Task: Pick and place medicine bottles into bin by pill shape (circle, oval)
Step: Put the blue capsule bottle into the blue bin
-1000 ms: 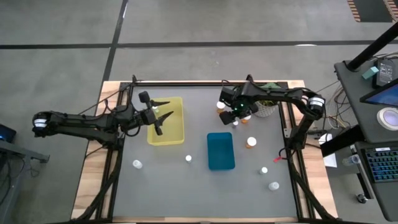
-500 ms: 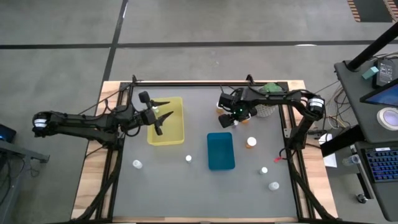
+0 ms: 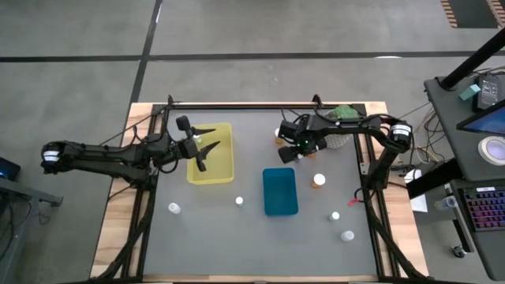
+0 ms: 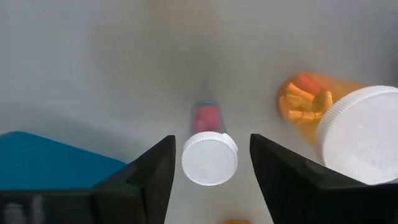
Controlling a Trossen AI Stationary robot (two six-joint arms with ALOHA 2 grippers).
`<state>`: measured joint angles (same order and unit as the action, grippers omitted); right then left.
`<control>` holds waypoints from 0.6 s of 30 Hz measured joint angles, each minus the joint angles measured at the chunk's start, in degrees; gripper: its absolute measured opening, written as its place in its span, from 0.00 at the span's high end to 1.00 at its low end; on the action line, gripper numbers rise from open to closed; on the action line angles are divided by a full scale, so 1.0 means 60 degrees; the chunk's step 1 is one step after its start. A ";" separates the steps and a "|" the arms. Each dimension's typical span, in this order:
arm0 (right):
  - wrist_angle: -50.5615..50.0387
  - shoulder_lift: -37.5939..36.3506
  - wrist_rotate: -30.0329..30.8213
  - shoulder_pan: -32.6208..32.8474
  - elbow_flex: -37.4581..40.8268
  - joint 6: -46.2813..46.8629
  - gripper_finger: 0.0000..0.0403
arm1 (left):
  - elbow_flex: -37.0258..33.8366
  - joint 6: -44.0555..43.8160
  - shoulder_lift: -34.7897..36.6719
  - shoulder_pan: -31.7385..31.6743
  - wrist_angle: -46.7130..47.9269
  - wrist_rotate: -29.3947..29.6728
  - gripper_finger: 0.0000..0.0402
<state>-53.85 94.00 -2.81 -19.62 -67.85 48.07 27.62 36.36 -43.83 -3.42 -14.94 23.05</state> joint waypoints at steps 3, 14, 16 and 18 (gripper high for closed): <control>0.0034 0.0000 -0.0004 0.0000 0.0061 -0.0004 0.58 | 0.0000 0.0000 0.0000 0.0000 0.0000 0.0000 0.53; 0.0070 -0.0003 -0.0022 0.0044 0.0068 -0.0040 0.74 | 0.0000 0.0007 -0.0007 0.0001 0.0004 0.0000 0.53; 0.0060 -0.0004 -0.0018 0.0040 0.0062 -0.0054 0.72 | 0.0000 0.0007 -0.0007 0.0003 0.0004 0.0000 0.53; -0.0003 -0.0004 -0.0015 0.0040 -0.0045 -0.0161 0.71 | 0.0000 0.0007 -0.0007 0.0003 0.0004 0.0000 0.53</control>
<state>-53.87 93.97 -2.90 -19.38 -68.12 47.11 27.62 36.40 -43.88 -3.40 -14.92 23.05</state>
